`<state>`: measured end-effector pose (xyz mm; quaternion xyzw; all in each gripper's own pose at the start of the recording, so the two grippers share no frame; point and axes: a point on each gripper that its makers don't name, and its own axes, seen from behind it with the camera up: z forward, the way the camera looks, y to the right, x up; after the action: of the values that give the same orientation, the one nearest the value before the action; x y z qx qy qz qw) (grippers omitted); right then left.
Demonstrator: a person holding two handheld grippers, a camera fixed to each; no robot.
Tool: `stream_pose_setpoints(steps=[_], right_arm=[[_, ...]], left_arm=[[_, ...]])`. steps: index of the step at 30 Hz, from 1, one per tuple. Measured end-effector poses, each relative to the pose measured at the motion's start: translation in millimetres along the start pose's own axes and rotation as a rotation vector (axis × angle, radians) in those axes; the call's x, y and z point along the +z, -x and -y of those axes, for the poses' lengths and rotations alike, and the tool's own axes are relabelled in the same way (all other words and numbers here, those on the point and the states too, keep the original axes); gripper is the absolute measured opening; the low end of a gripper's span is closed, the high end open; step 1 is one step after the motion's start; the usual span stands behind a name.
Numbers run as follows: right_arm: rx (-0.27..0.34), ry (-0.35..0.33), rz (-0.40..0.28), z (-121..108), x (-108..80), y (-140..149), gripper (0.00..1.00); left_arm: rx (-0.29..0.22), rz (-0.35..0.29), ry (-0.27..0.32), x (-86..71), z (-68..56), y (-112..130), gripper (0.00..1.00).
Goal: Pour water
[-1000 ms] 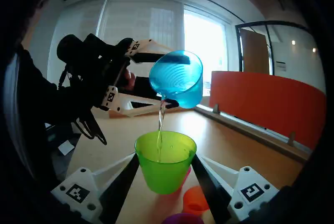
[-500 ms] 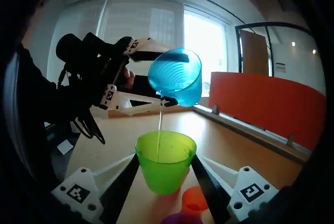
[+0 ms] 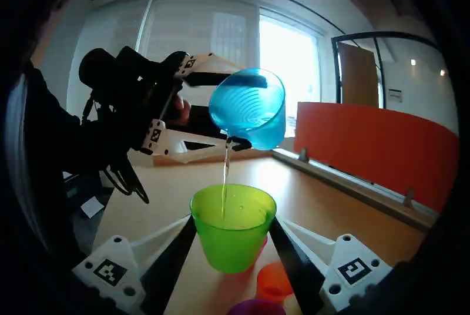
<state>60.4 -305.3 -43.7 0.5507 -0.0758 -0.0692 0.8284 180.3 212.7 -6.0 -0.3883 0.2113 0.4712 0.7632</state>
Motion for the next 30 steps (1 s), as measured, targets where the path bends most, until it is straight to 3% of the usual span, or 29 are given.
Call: stream_pose_setpoints(steps=[30], right_arm=[[-0.003, -0.002, -0.004, 0.5, 0.5, 1.3, 0.88]], left_arm=[[0.027, 0.003, 0.0, -0.9, -0.9, 2.9, 0.83]])
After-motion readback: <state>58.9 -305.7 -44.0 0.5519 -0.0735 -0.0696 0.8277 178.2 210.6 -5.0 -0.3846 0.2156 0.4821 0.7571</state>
